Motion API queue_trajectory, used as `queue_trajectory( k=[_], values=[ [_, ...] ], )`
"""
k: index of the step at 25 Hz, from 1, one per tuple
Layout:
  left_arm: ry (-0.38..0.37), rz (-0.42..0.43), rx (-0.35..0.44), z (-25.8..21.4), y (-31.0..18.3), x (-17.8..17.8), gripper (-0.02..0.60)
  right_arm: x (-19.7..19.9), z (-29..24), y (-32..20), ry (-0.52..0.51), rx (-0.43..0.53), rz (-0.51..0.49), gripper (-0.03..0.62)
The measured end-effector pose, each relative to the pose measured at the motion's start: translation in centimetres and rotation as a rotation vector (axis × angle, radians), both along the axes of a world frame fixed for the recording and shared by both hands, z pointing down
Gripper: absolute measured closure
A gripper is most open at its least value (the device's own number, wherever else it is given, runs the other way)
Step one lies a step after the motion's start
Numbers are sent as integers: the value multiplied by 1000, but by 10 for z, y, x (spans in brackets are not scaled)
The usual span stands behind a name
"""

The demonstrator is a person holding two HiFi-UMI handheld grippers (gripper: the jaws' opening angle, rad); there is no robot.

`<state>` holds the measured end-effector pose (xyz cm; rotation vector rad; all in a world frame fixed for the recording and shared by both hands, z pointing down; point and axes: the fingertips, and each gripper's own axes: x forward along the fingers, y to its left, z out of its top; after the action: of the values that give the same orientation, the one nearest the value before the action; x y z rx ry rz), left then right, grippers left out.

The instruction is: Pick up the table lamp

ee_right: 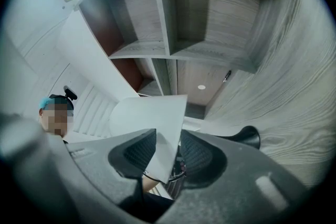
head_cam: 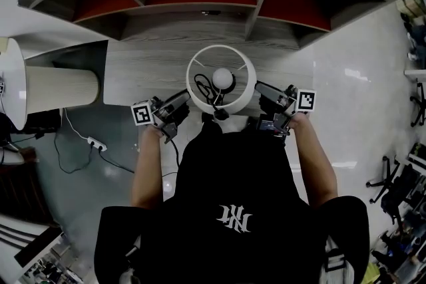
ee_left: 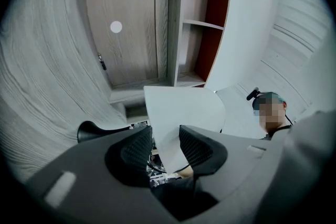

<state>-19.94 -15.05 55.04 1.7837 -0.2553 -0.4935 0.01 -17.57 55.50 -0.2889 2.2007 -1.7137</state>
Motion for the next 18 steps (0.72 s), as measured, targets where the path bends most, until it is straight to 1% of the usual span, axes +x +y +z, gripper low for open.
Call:
queue_trajectory(
  k=[3,7,11,13,16,18],
  values=[
    [-2,-1,4,-1,-2,-1,431,-1,1,1,15,8,-15,450],
    [-8,-4,35,-3,-4,-3,433,-2,1,4,20,13,-29,450],
    [-37,-4,39,-2,-5,-5,431,-2,-2,4,14,15,-23,450],
    [-33,-2,44,-6,-5,-4,431,-1,-5,2,14,22,-19,450],
    [-51,1,65,-11,-7,-4,431,0,-10,-1,16,39,-14,451],
    [-40,4,67,-17,-8,-3,431,0,-14,-1,8,44,-16,451]
  ],
)
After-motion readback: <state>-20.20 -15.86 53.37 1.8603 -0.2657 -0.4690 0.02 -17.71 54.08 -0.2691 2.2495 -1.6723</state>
